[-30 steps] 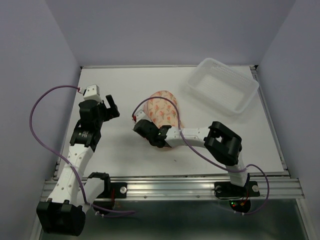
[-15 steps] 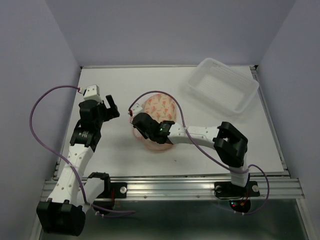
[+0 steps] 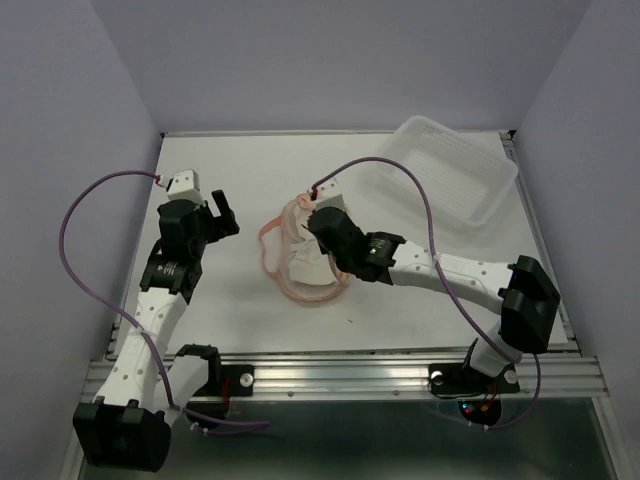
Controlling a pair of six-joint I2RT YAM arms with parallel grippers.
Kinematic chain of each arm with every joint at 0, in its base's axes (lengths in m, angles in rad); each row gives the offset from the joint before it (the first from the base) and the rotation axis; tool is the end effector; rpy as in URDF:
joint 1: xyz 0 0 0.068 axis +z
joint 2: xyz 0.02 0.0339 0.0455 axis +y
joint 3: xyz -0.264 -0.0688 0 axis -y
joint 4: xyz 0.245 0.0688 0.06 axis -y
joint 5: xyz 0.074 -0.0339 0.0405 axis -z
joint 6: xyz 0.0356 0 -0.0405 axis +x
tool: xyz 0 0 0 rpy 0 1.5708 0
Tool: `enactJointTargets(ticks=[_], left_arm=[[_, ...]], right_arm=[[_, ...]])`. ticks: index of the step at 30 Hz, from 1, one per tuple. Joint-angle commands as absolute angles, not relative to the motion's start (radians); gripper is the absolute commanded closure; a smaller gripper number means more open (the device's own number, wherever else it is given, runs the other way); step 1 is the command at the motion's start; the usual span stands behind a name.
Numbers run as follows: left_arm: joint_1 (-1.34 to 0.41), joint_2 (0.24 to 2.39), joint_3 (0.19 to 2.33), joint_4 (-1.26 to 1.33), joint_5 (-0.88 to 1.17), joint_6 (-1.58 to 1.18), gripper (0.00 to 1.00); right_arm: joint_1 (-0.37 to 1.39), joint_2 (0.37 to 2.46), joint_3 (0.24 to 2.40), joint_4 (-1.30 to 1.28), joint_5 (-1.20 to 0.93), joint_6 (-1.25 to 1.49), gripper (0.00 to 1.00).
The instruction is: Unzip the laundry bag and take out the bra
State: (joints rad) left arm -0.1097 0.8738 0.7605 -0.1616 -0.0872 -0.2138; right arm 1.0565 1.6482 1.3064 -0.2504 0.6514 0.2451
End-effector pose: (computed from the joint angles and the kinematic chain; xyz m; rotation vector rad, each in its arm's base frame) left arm 0.2052 -0.0195 0.3181 -0.1569 1.8404 -0.1456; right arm 0.2039 0.3170 0.2940 -0.4589 1.9799 0.1078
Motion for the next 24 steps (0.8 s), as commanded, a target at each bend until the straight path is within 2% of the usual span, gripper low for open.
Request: enactJointTargets(ticks=[1,10,21,24], left_arm=[[-0.106,0.854,0.750,-0.124,-0.089,-0.199,0.01],[-0.106,0.861,0.750,-0.121,-0.075,-0.199,0.01],[-0.106,0.859,0.750,-0.121,-0.078,-0.199,0.01],[-0.106,0.859,0.750,-0.121,-0.078,-0.199,0.01]], right_arm=[[1.008,1.527,1.192,-0.233,0.794,0.385,0.99],[0.901,1.364,0.930,-0.278,0.772,0.590,0.99],[0.842,1.302,0.801,-0.305,0.741,0.660,0.98],[0.842,1.318,0.793,-0.305,0.712,0.649,0.91]])
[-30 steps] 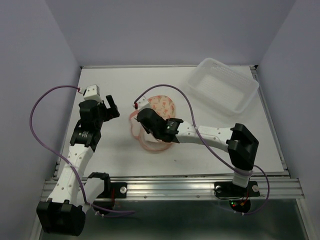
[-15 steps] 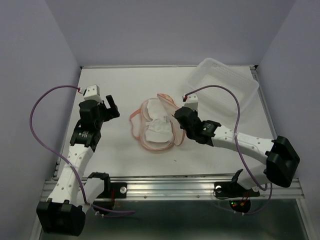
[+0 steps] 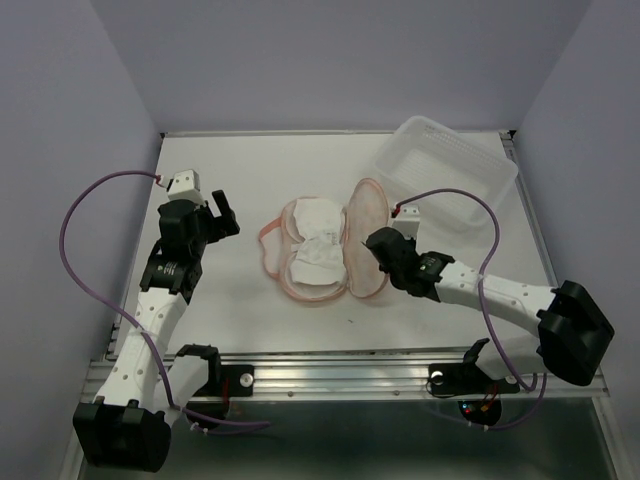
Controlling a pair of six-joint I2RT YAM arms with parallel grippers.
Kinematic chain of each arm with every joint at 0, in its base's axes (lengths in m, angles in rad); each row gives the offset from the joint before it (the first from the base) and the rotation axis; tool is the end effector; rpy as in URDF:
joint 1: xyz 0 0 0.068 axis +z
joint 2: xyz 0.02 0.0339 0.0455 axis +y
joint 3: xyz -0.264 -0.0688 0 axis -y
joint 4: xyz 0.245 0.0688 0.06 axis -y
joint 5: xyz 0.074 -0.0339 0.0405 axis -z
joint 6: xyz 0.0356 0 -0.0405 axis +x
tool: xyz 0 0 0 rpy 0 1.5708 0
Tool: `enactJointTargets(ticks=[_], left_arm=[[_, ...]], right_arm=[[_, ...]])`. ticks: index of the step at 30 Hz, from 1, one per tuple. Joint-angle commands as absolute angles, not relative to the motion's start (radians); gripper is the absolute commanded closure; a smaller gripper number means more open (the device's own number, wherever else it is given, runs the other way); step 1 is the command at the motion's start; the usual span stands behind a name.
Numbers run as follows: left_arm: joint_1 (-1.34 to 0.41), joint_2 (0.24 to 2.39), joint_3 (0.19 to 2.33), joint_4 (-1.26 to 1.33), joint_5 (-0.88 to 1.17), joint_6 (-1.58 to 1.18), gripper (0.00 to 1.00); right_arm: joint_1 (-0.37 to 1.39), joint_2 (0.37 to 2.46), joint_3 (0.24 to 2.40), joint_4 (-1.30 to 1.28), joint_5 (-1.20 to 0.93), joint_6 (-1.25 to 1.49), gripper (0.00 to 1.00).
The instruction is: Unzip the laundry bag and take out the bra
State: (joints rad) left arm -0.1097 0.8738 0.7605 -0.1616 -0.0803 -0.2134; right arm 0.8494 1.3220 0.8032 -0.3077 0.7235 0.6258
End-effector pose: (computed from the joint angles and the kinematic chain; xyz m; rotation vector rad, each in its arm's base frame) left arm 0.2052 -0.0197 0.3181 -0.1518 1.8412 -0.1516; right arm 0.1932 0.1840 0.2259 0.0751 2.1537 -0.0374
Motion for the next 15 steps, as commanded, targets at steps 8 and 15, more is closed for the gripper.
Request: enactJointTargets(ticks=[8,15], left_arm=[[-0.104,0.857,0.749,-0.121,-0.080,-0.199,0.01],[-0.106,0.859,0.750,-0.121,-0.083,-0.199,0.01]], right_arm=[[0.842,1.309,0.868,-0.325,0.620,0.545,0.20],[0.842,1.296,1.026,-0.348,0.595,0.425,0.00]])
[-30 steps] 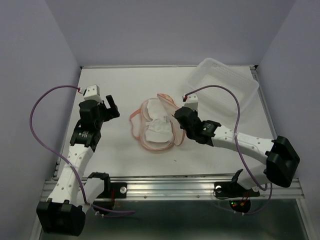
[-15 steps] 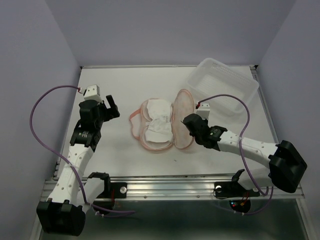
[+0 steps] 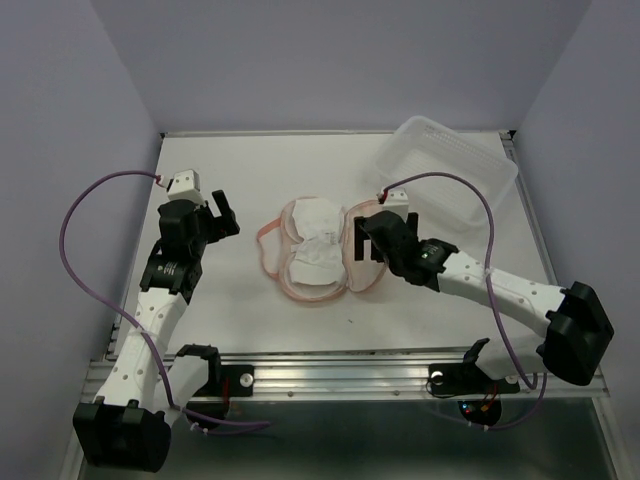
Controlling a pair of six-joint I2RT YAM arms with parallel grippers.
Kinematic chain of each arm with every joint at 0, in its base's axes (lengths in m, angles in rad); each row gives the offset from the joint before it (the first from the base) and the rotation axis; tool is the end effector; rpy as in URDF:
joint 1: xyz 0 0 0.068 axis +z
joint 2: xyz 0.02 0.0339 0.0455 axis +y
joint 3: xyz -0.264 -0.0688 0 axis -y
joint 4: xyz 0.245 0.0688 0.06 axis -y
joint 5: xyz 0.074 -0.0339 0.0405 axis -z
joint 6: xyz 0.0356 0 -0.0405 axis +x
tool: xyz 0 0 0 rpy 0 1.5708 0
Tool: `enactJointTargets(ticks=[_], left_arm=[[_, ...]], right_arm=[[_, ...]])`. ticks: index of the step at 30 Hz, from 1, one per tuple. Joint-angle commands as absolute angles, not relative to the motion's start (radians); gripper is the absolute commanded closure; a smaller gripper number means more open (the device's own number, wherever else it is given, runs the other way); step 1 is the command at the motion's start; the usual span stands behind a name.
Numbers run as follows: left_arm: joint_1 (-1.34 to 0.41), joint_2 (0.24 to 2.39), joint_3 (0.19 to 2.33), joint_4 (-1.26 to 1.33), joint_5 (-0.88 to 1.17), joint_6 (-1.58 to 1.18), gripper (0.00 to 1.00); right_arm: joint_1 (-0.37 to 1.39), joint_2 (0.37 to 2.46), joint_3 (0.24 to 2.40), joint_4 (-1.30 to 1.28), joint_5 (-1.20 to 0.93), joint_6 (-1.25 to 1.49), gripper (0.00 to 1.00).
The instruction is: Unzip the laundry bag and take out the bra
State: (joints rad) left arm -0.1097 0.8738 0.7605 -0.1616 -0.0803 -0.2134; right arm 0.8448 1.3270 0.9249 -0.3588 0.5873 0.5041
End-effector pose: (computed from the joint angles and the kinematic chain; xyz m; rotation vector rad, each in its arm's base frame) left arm 0.2052 -0.0197 0.3181 -0.1518 1.8412 -0.1516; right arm 0.2008 0.1965 0.2576 -0.0905 2.1812 0.0682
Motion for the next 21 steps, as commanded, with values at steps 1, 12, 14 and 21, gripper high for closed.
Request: enactJointTargets(ticks=[1,12,14,21], left_arm=[[-0.106,0.856,0.750,-0.123,-0.083,-0.199,0.01],[-0.106,0.847,0.750,-0.121,-0.081,-0.199,0.01],[-0.106,0.847,0.750,-0.123,-0.081,-0.196,0.01],[-0.106,0.839,0.741,-0.118,-0.078,-0.198,0.01]], right_arm=[[0.842,1.299,1.041,-0.348,0.607,0.417,0.00],[0.842,1.396,1.213,-0.336,0.622,0.356,0.00],[0.842,1.440,1.232,-0.330,0.571,0.373,0.00],[0.795,1.581,1.220,-0.190,0.376,0.443,0.00]])
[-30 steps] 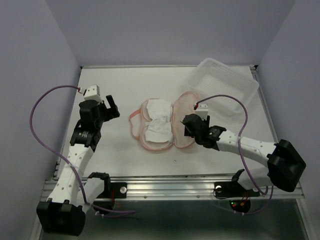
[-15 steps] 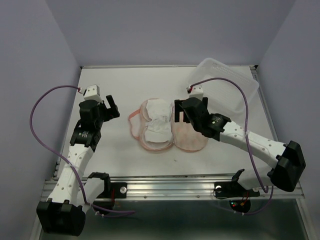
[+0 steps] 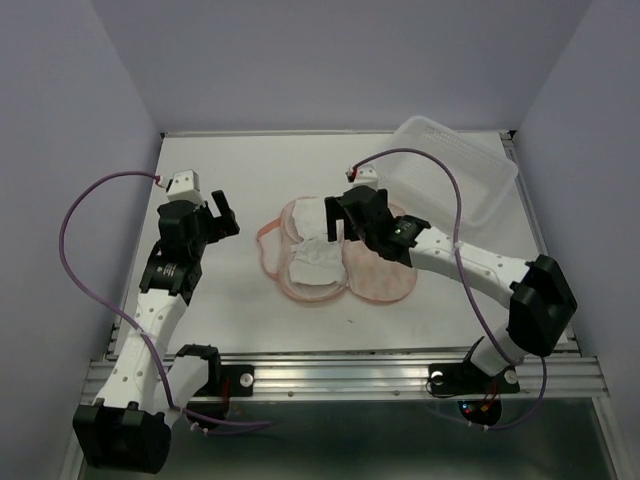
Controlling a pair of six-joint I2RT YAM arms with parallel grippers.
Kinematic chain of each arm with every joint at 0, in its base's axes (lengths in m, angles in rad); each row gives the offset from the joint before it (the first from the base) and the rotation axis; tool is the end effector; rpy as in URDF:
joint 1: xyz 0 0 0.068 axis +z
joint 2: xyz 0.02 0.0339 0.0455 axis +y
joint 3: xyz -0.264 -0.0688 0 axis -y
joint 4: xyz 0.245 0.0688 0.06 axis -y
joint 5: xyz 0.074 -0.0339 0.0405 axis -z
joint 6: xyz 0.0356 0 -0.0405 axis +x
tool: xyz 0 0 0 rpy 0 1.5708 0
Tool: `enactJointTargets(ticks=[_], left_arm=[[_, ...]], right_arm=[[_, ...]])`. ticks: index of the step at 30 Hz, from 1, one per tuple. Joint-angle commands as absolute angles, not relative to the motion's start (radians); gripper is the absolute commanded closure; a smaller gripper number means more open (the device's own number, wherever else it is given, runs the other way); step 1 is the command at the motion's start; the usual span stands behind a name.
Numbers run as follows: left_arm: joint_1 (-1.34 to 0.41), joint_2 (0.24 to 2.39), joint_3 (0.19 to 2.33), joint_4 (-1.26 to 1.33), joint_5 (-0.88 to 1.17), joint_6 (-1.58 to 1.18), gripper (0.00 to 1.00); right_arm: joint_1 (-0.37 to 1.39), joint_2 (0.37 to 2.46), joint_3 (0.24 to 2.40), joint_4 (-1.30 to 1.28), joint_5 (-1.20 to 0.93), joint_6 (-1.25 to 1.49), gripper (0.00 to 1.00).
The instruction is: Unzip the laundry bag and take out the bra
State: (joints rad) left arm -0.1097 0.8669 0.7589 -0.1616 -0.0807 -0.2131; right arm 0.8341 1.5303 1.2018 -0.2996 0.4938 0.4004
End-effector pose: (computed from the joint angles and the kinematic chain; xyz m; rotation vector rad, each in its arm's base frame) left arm 0.2038 -0.0196 0.3188 -0.1517 1.8359 -0.1519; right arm 0.2448 0.2448 0.2931 -0.1887 2.1119 0.1881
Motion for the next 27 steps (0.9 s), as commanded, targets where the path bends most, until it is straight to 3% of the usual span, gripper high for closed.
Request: enactJointTargets(ticks=[1,12,25,27], left_arm=[[-0.106,0.838,0.741,-0.118,-0.078,-0.198,0.01],[-0.106,0.841,0.741,-0.117,-0.072,-0.199,0.01],[-0.106,0.848,0.739,-0.115,-0.064,-0.198,0.01],[-0.106,0.850,0.741,-0.114,-0.060,-0.198,0.01]], right_arm=[[0.781,1.594,1.216,-0.172,0.341,0.451,0.00],[0.650,1.733,1.154,0.070,0.042,0.515,0.09],[0.641,1.847,1.114,0.109,-0.097,0.583,0.11],[0.641,1.853,1.098,0.121,-0.104,0.583,0.15]])
